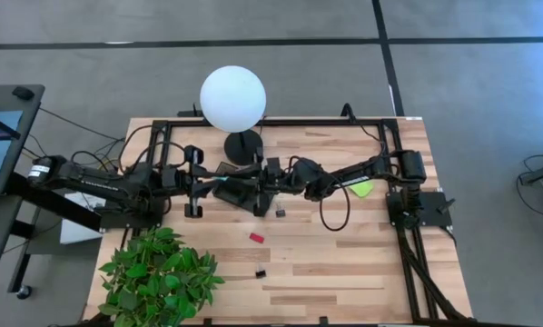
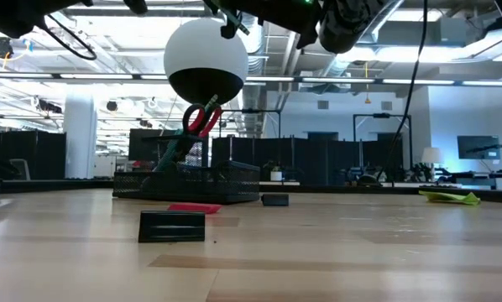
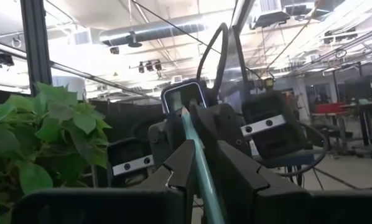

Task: Pick and place office supplies into organizer
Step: Put the blue pencil into the black desk organizer

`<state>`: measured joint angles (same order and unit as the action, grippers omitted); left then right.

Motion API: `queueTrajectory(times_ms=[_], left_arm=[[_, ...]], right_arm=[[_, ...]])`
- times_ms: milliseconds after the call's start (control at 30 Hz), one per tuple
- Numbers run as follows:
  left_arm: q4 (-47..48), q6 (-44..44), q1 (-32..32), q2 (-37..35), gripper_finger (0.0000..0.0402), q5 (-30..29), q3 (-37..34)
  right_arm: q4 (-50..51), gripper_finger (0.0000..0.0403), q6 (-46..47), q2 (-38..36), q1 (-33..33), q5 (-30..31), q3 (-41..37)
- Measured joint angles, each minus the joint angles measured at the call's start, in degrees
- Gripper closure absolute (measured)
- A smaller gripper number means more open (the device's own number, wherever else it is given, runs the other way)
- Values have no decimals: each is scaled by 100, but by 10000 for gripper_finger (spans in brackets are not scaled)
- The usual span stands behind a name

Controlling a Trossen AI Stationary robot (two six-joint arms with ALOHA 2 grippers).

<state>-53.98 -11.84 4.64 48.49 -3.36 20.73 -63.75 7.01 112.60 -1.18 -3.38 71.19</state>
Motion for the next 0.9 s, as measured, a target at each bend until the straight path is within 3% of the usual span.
queueTrajectory(times_ms=[200,467,767,900], left_arm=[[-41,-26,-59,-2,390,-14,0],[43,-7,-91,0,391,-210,0],[1216,153,-95,-9,392,-1113,-4],[1956,308,-91,-11,392,-1805,0]], right_arm=[[86,344,2,-2,5,-126,75],[84,299,-412,-1,5,-120,76],[-23,256,-976,-318,5,79,78],[554,254,-1049,-613,-44,86,78]])
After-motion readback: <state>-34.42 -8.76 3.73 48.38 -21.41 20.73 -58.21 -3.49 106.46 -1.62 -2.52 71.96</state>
